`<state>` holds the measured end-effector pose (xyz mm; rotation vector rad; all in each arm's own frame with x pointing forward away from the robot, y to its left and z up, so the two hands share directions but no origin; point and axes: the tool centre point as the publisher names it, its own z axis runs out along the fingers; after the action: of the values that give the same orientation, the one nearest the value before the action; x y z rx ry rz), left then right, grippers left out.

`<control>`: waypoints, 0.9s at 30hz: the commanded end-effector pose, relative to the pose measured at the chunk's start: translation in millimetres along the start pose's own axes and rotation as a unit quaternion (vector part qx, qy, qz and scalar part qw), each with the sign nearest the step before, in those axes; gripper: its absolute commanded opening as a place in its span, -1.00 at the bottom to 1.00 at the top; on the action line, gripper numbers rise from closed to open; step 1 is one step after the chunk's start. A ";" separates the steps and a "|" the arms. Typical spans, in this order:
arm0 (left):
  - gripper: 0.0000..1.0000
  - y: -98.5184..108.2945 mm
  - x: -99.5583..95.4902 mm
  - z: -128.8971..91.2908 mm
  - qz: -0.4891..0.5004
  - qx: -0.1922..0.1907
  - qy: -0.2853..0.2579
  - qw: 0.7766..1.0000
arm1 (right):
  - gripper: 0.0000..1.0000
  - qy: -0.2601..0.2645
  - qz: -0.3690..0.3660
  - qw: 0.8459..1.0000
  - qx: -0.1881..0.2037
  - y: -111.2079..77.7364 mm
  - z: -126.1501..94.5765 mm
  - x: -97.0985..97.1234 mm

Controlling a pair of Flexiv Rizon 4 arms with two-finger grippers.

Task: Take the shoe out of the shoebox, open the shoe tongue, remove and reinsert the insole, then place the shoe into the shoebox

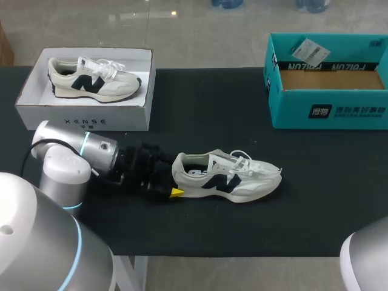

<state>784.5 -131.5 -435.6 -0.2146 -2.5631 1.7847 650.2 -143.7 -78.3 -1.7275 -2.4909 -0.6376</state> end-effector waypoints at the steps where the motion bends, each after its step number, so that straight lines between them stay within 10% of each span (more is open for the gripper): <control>1: -1.00 2.8 1.9 4.3 0.000 -0.001 -0.001 1.000 | 1.00 0.000 0.001 1.000 0.005 3.8 -1.4 0.0; 10: -1.00 2.8 1.9 4.3 0.000 -0.001 -0.001 1.000 | 1.00 0.000 0.001 1.000 0.005 3.8 -1.4 0.0; 17: -1.00 2.8 1.9 4.3 0.000 -0.001 -0.001 1.000 | 1.00 -0.088 0.078 0.987 0.107 69.3 19.9 40.4; 27: -1.00 2.8 1.9 4.3 0.000 -0.001 -0.001 1.000 | 1.00 -0.123 0.181 0.967 0.129 113.4 93.9 87.7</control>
<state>784.4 -131.5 -435.6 -0.2146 -2.5630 1.7842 702.2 -48.6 -103.1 -2.1931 -2.2366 -0.3397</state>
